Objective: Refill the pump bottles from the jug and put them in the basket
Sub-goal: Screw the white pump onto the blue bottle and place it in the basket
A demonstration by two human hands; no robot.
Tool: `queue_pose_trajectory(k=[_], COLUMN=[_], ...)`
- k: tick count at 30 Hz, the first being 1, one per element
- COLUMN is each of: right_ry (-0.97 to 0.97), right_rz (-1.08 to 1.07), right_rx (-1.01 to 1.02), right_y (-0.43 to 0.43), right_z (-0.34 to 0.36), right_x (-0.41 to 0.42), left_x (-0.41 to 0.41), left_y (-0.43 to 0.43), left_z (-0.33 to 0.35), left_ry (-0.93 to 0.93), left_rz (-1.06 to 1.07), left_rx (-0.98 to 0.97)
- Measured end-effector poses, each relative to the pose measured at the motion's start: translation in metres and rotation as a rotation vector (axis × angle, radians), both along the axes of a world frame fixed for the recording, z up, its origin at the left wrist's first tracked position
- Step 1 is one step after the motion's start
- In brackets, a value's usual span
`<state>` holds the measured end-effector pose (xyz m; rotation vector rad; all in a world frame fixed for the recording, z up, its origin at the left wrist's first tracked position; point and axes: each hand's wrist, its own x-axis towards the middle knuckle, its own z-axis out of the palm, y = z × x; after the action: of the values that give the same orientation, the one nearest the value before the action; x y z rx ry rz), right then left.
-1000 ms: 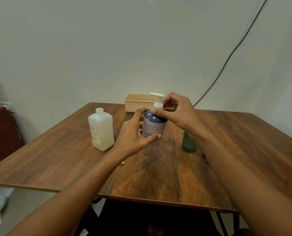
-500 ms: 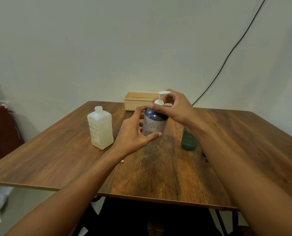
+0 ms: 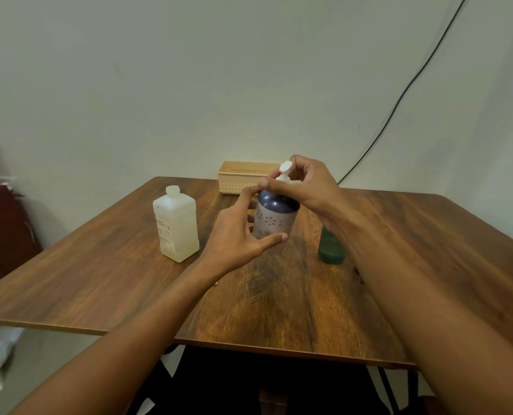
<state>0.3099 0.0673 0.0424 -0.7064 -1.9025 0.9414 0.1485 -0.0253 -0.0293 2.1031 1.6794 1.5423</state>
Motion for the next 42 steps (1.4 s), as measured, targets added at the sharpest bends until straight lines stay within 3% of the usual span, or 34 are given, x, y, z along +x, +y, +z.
queue_pose_trajectory(k=[2,6,8,15,22,33,42], right_ry=[-0.034,-0.063,-0.072,-0.105,-0.158,-0.088,-0.290], right_rz=[0.025,0.333,0.379,0.051,0.276,-0.022,-0.084], right_rx=[-0.019,-0.216,-0.196,-0.003,-0.104,0.199,0.338], right_y=[-0.001,0.002,0.005,0.007,0.011,0.015,0.069], right_z=[-0.001,0.005,0.009,0.005,0.011,0.038,0.139], right_x=[0.001,0.021,0.028,0.012,0.024,0.002,-0.052], left_x=[0.001,0.000,0.000,0.005,-0.002,-0.008,-0.062], left_y=[0.001,0.001,0.001,-0.002,0.000,0.021,0.088], left_z=[0.000,0.002,0.004,0.003,0.005,0.031,0.129], left_ry=[-0.009,-0.025,-0.020,-0.005,-0.008,0.026,0.102], left_rz=[0.008,0.002,0.000,-0.001,0.001,0.008,0.098], left_rx=[-0.007,0.003,0.011,-0.010,-0.001,0.018,-0.028])
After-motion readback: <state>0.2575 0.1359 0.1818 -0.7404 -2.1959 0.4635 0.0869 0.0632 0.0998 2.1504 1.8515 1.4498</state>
